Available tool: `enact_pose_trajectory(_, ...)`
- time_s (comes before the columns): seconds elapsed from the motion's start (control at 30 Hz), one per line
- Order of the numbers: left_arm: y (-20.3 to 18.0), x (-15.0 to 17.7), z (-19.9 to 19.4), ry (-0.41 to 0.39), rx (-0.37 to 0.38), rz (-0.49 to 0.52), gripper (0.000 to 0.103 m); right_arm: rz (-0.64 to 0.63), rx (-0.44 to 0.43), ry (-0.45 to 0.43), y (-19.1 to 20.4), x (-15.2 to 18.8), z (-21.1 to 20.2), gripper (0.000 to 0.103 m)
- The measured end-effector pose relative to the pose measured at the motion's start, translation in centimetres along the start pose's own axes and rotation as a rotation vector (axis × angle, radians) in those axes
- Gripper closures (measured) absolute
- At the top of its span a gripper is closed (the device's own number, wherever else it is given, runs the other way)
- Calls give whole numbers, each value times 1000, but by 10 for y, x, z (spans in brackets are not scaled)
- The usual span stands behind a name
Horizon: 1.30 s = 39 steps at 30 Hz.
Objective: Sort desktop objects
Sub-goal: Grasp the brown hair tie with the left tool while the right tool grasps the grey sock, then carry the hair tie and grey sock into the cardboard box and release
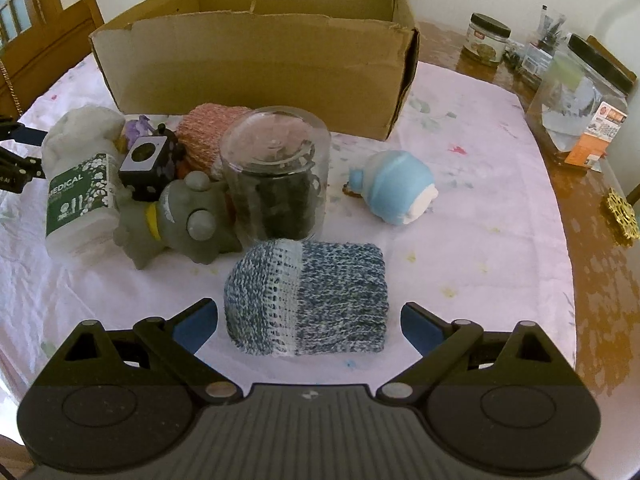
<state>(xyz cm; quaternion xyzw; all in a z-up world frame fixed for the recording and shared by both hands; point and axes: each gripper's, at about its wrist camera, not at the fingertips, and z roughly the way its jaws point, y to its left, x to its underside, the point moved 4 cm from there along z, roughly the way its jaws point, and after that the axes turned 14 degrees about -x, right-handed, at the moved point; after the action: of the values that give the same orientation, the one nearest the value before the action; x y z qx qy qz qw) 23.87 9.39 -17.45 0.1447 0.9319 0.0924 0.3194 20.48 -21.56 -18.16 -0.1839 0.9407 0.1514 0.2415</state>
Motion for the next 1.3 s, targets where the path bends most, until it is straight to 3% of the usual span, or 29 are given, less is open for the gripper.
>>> enact_pose_trajectory(0.27,-6,-11,7,-26,66,28,43,3,13,8,-2,-4,7,3)
enact_pose_trajectory(0.5,-8,-15,8,-29,137,47,64,-1,8,12,-3,-5,9,8)
enact_pose_trajectory(0.6,-10,-15,7,-24,134,52,66,-2,-3,10,-1,-6,7,17)
enact_pose_trajectory(0.8,-11,-14,1,-22,130,54,67,-14,4,16,4,-7,6,22)
enact_pose_trajectory(1.3,-11,-28,-48,-44,115,84,67,-91,2,-21,9,-20,-34,25)
